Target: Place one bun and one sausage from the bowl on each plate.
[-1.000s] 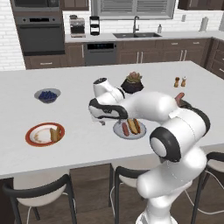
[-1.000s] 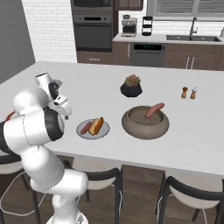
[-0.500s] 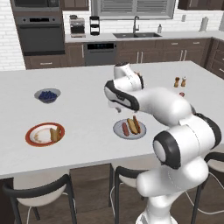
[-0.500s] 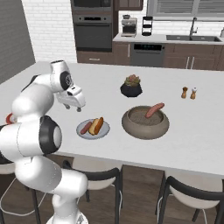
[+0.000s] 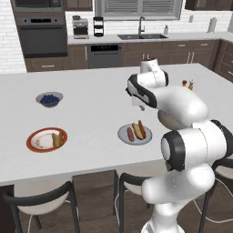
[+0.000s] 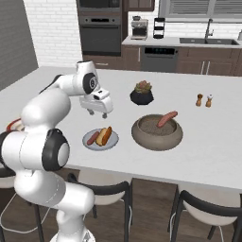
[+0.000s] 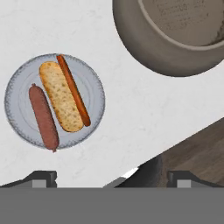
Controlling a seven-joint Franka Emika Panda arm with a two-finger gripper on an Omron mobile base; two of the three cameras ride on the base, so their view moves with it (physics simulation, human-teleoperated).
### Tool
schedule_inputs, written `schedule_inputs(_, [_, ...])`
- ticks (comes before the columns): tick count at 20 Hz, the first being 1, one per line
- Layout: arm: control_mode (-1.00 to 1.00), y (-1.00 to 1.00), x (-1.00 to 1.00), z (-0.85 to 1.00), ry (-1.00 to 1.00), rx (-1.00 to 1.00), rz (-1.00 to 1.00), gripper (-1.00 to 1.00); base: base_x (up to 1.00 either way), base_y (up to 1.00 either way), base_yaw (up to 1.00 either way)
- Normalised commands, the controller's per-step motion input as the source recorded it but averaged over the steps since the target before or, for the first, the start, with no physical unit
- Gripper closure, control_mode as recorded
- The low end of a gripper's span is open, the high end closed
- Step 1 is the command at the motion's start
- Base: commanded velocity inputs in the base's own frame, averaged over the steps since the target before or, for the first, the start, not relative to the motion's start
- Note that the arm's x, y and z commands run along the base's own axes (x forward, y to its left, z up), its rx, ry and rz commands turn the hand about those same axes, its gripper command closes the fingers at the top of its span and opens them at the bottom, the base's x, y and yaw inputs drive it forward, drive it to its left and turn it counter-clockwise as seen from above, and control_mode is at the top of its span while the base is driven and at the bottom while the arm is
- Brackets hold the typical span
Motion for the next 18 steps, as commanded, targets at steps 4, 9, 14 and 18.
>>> schedule_inputs(4, [-1.0,-0.62,0.1,0.19,0.0,0.01,-0.05,-1.0,0.0,0.0,0.0])
schedule_inputs(9, [-1.0,-0.75,0.0,0.08,0.0,0.01,-0.05,-1.0,0.0,0.0,0.0])
schedule_inputs(14, [-1.0,-0.87,0.02,0.0,-0.02,0.0,-0.07,-1.0,0.0,0.0,0.0])
schedule_inputs(18, [-1.0,-0.77,0.16,0.0,-0.01,0.0,-0.06,-1.0,0.0,0.0,0.0])
